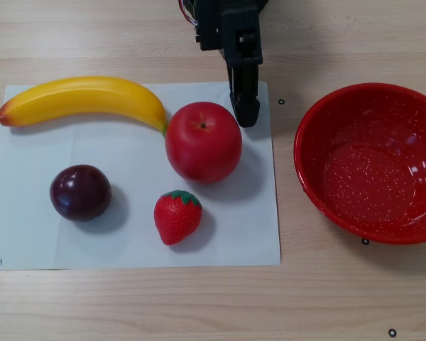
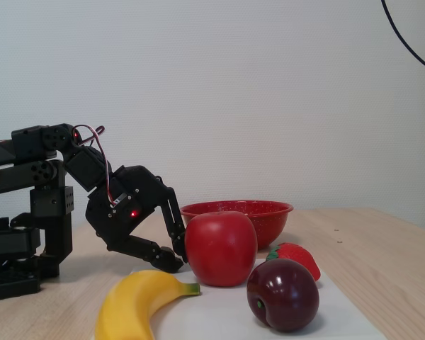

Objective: Grasp the banana and put it in the red bowl.

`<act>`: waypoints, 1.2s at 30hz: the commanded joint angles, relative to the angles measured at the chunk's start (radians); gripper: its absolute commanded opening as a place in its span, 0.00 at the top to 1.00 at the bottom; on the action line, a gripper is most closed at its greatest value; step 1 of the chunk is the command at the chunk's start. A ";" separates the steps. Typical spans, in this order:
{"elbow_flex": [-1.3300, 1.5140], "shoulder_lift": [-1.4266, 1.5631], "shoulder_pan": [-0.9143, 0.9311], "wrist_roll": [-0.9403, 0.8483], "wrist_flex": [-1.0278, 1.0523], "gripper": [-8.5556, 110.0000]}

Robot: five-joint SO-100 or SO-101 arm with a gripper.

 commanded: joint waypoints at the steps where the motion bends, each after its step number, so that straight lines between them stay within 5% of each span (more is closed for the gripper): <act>1: 0.003 -0.006 0.003 0.008 0.017 0.93; 21: -0.011 -0.017 0.003 0.031 0.018 0.93; 36: -0.408 -0.264 -0.035 0.083 0.249 0.93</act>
